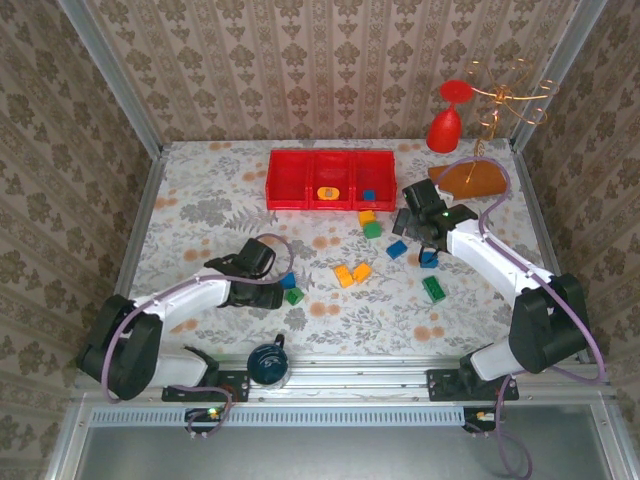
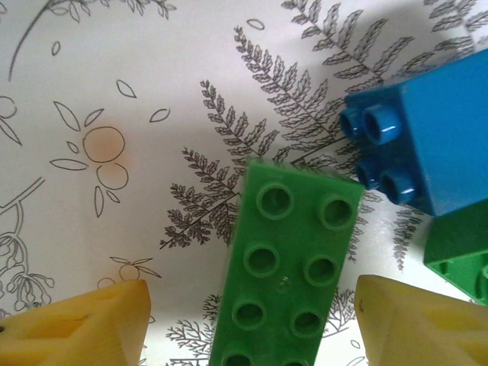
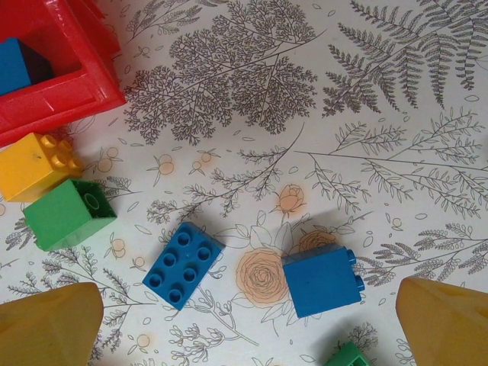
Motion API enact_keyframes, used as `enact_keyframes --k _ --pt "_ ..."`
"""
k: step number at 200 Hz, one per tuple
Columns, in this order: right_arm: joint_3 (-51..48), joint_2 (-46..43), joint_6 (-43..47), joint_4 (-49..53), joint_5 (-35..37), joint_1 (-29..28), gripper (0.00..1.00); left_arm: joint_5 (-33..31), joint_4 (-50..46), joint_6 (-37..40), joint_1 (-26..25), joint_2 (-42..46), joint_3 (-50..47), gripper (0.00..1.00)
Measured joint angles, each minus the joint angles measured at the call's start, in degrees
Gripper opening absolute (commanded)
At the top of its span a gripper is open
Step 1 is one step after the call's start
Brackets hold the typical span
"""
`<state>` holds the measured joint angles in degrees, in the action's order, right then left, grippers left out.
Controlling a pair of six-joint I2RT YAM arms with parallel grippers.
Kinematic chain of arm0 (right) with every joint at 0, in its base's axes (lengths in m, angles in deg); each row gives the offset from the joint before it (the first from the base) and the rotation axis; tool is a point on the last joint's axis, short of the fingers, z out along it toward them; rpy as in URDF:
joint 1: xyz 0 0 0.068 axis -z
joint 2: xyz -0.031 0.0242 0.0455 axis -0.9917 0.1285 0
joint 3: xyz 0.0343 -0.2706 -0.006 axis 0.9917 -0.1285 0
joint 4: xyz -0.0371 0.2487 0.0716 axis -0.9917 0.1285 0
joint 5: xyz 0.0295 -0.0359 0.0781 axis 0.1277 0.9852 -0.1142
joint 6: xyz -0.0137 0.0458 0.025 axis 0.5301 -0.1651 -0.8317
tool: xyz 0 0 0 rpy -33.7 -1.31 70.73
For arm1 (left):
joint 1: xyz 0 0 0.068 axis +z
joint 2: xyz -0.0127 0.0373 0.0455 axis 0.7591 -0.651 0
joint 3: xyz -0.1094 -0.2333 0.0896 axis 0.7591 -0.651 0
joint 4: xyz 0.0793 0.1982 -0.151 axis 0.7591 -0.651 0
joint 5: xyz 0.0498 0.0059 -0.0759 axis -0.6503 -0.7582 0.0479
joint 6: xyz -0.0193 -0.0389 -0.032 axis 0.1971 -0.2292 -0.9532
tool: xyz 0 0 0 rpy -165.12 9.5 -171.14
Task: Sort the legos into containers by color
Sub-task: Pick up the lego from the bottom-left of the table.
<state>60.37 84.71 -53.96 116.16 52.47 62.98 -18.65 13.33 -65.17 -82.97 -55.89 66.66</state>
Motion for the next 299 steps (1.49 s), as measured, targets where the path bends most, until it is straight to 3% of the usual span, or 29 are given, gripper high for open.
enact_keyframes --k 59,145,215,299 --pt "0.0 0.0 0.0 -0.1 0.0 0.0 1.0 -2.2 0.4 -1.3 0.3 -2.5 0.1 0.66" --pt "0.0 0.0 0.0 -0.1 0.0 0.0 1.0 -3.3 -0.1 -2.8 0.3 -4.2 1.7 0.36" --pt "0.0 0.0 0.0 -0.2 0.0 0.0 1.0 -3.5 0.0 -2.8 0.6 -3.7 1.7 0.27" --pt "-0.5 -0.2 -0.6 -1.4 0.0 0.0 1.0 -5.6 4.9 -2.3 3.3 -1.5 5.0 0.24"
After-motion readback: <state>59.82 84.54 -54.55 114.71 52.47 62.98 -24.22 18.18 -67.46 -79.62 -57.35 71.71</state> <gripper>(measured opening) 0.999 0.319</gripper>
